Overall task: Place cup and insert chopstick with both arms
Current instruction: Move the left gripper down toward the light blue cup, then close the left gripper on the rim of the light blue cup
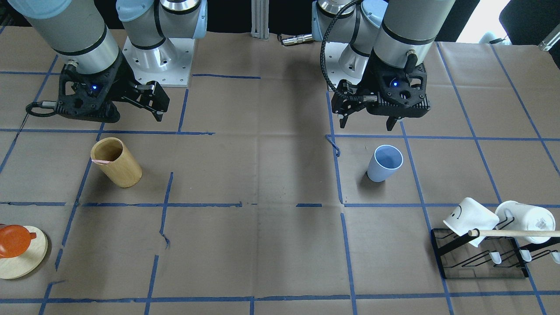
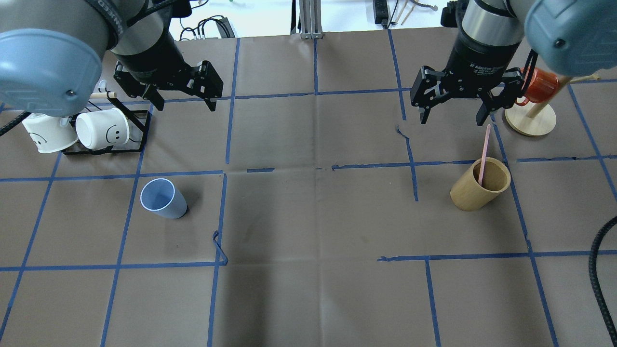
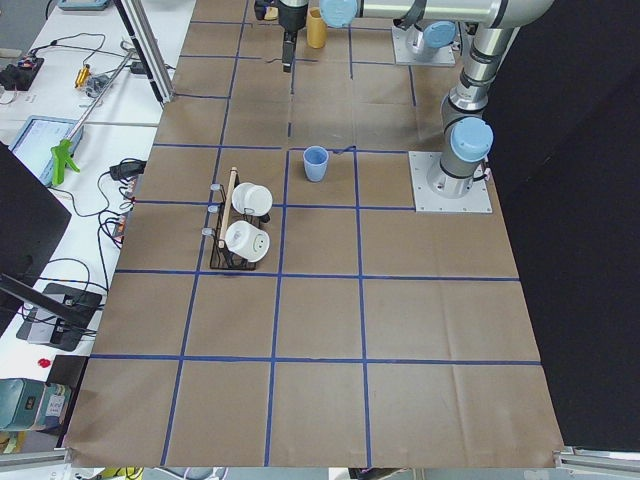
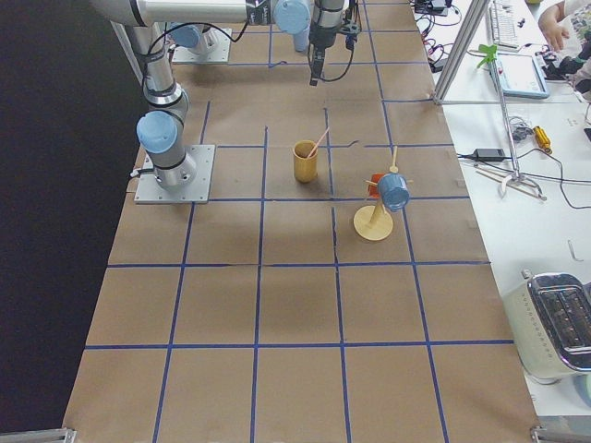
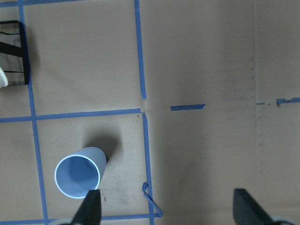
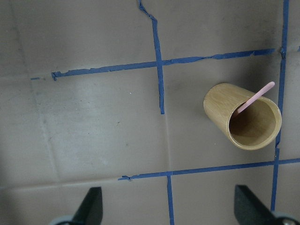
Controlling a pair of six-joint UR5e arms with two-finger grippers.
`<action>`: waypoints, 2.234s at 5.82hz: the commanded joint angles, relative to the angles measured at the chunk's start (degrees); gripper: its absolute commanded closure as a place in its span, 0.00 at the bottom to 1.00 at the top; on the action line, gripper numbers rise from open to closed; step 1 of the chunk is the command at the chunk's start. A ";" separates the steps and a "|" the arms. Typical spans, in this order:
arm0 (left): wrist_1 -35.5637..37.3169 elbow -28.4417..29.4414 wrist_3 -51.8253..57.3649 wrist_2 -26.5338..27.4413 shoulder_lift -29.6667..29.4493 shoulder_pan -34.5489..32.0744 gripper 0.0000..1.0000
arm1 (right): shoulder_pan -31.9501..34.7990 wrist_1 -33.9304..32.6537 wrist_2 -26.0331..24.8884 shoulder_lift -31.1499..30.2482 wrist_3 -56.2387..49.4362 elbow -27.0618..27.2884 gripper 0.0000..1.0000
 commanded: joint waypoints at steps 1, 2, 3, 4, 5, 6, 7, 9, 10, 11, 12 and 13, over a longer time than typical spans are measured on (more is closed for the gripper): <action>-2.04 1.96 -0.02 -0.13 -0.45 0.45 0.02 | 0.00 0.00 0.00 0.00 0.00 0.00 0.00; -2.04 2.06 -0.02 -0.13 -0.46 0.46 0.01 | 0.00 0.00 0.00 0.00 0.00 0.00 0.00; -1.78 1.54 0.33 -0.22 0.06 0.46 0.02 | 0.00 0.00 0.00 0.00 0.00 0.00 0.00; -1.43 0.32 0.59 -0.04 0.16 0.55 0.02 | -0.09 0.00 -0.08 0.00 0.00 0.00 0.00; -1.69 -1.08 1.12 0.04 -0.89 2.37 0.02 | 0.00 0.00 0.00 0.00 0.00 0.00 0.00; -1.43 -4.14 1.12 -0.22 -1.07 5.44 0.02 | 0.00 0.00 0.00 0.00 0.00 0.00 0.00; 0.57 -8.53 1.30 -0.39 -1.68 8.43 0.02 | 0.00 0.00 -0.08 0.00 0.00 0.00 0.00; 14.76 -21.94 6.03 -0.13 -2.04 9.42 0.02 | -0.09 0.00 0.00 0.00 0.00 0.00 0.00; 19.27 -25.32 6.48 -0.13 -2.65 9.42 0.02 | 0.00 0.00 0.00 0.00 0.00 0.00 0.00; 19.40 -27.01 6.92 0.13 -3.18 9.77 0.02 | 0.00 0.00 0.00 0.00 0.00 0.00 0.00; 19.31 -27.81 7.10 0.92 -3.97 10.99 0.02 | 0.00 0.00 0.00 0.00 0.09 0.00 0.00; 19.49 -29.04 7.27 0.84 -4.67 11.27 0.04 | 0.00 0.00 0.00 0.00 0.09 0.00 0.00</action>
